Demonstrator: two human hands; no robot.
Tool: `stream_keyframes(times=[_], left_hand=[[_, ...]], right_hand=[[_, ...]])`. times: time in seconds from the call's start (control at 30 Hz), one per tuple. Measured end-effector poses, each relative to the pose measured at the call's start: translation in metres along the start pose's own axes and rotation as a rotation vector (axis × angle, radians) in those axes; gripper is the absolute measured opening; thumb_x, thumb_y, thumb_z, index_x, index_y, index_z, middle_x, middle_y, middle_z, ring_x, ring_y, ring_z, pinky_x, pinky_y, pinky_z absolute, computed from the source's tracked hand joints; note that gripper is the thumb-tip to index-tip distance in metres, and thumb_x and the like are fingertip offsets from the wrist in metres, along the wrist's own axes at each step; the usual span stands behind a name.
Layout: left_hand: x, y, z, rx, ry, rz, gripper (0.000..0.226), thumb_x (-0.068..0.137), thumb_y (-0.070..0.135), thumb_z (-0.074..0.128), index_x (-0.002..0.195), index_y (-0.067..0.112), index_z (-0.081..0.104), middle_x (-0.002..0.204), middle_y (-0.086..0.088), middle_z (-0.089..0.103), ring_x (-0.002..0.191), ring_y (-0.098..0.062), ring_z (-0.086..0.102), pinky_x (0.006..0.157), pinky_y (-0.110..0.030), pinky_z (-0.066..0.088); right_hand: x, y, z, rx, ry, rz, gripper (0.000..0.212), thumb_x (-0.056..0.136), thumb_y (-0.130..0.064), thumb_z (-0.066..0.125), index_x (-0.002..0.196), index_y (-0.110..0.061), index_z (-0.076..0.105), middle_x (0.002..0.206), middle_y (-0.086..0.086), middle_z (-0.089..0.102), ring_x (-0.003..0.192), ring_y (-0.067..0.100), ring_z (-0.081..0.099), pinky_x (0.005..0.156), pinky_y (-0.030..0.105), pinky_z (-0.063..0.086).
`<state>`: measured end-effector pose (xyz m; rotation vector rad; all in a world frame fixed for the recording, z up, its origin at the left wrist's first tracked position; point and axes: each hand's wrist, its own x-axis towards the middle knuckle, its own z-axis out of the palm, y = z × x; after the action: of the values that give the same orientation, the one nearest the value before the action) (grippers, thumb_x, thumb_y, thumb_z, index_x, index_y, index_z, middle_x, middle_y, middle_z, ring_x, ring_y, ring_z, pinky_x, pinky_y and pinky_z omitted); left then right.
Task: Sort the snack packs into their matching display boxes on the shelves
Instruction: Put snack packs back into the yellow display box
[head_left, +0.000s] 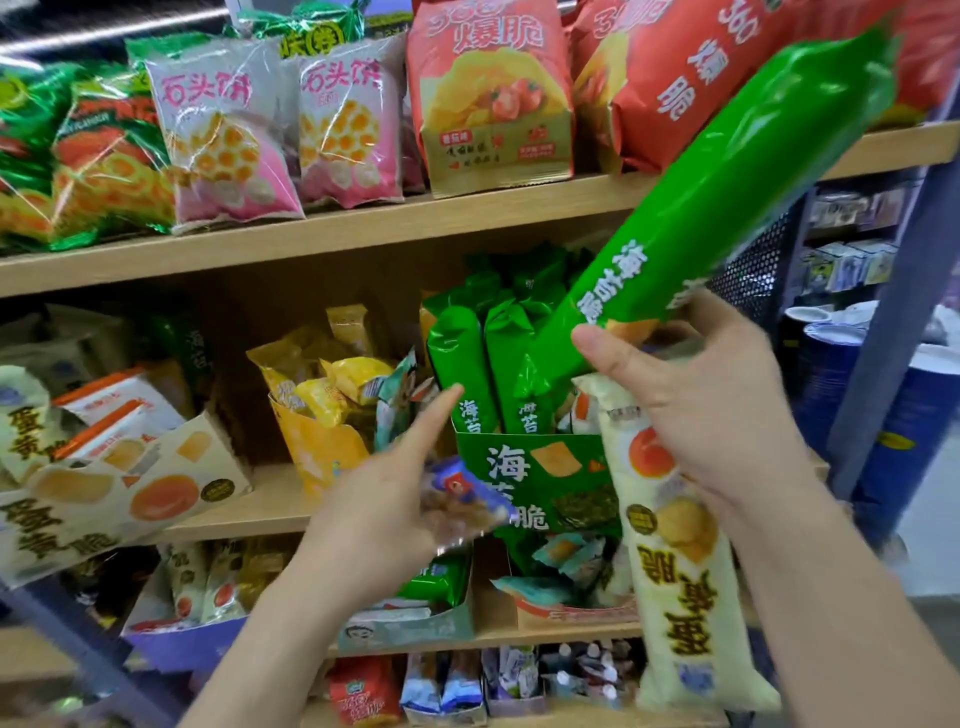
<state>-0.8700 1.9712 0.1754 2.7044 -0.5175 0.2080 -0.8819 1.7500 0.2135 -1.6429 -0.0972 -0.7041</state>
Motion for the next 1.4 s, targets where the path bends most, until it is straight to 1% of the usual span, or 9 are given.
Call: stream_keyframes(times=[0.1,0.23,0.33,0.53,0.83,1.0,1.13,1.27,1.4], left_hand=[[0.014,0.008,0.007,0.074,-0.111,-0.053,0.109,0.075,0.013,0.064,0.148,0.054,-0.006,0.072,0.002,0.058,0.062,-0.016,0.057,0.053,-0.042,0.046],[0.018,0.008,0.014,0.063,-0.168,-0.088,0.098,0.073,0.016,0.061,0.145,0.053,0.007,0.100,0.008,0.061,0.081,-0.015,0.059,0.062,-0.037,0.053],[0.018,0.002,0.014,0.020,-0.154,-0.084,0.094,0.070,0.014,0.060,0.141,0.054,0.012,0.113,0.009,0.062,0.089,-0.016,0.061,0.069,-0.040,0.055],[0.019,-0.001,0.012,0.067,-0.164,-0.046,0.091,0.074,0.012,0.059,0.150,0.042,0.017,0.122,0.007,0.060,0.101,-0.018,0.060,0.073,-0.035,0.054],[0.017,-0.001,0.002,0.162,-0.127,0.046,0.092,0.073,0.020,0.061,0.150,0.045,0.018,0.136,0.011,0.053,0.117,-0.016,0.056,0.084,-0.036,0.054],[0.002,-0.001,-0.023,-0.024,-0.068,0.072,0.088,0.071,0.017,0.066,0.140,0.057,0.029,0.079,0.025,0.060,0.069,0.002,0.058,0.051,-0.016,0.041],[0.002,0.011,-0.045,-0.198,0.078,0.157,0.112,0.068,0.004,0.070,0.145,0.062,0.011,0.089,0.010,0.060,0.060,-0.015,0.061,0.050,-0.043,0.050],[0.018,0.031,-0.066,-0.170,0.148,0.205,0.123,0.067,0.004,0.068,0.146,0.058,-0.009,0.079,0.002,0.063,0.057,-0.021,0.063,0.051,-0.050,0.049],[0.039,0.034,-0.077,-0.118,0.055,0.133,0.124,0.065,0.006,0.067,0.143,0.062,-0.012,0.086,-0.007,0.068,0.067,-0.027,0.069,0.057,-0.051,0.056]], right_hand=[[0.004,0.008,0.018,-0.072,0.023,0.019,0.037,0.066,-0.044,0.087,0.092,-0.029,0.067,0.089,-0.018,0.073,0.087,-0.003,0.066,0.087,0.031,0.054],[0.000,0.019,0.032,-0.231,0.046,0.014,0.051,0.064,-0.053,0.086,0.101,-0.027,0.064,0.096,-0.016,0.069,0.102,0.009,0.064,0.090,0.030,0.050],[-0.002,0.015,0.038,-0.448,0.011,-0.040,0.051,0.067,-0.056,0.081,0.104,-0.029,0.060,0.080,-0.025,0.055,0.093,0.004,0.053,0.067,0.018,0.030],[0.000,0.007,0.041,-0.568,-0.098,0.007,0.050,0.071,-0.060,0.076,0.109,-0.033,0.059,0.070,-0.026,0.041,0.082,0.007,0.044,0.069,0.027,0.037],[0.010,-0.004,0.049,-0.859,-0.160,0.101,0.055,0.073,-0.066,0.071,0.096,-0.021,0.049,0.078,-0.007,0.053,0.078,0.021,0.052,0.059,0.031,0.038],[0.018,-0.010,0.050,-1.012,-0.389,0.250,0.052,0.075,-0.063,0.074,0.074,-0.020,0.044,0.074,-0.001,0.051,0.076,0.026,0.056,0.055,0.031,0.038],[0.024,-0.012,0.052,-1.070,-0.488,0.226,0.055,0.073,-0.062,0.077,0.072,-0.018,0.043,0.074,0.001,0.052,0.078,0.028,0.059,0.055,0.031,0.037],[0.024,-0.005,0.048,-1.037,-0.467,0.166,0.052,0.075,-0.063,0.072,0.072,-0.017,0.046,0.073,0.003,0.054,0.073,0.026,0.059,0.059,0.031,0.045],[0.021,-0.001,0.037,-0.890,-0.449,0.135,0.048,0.074,-0.064,0.071,0.088,-0.019,0.061,0.081,-0.001,0.063,0.079,0.022,0.061,0.072,0.038,0.056]])
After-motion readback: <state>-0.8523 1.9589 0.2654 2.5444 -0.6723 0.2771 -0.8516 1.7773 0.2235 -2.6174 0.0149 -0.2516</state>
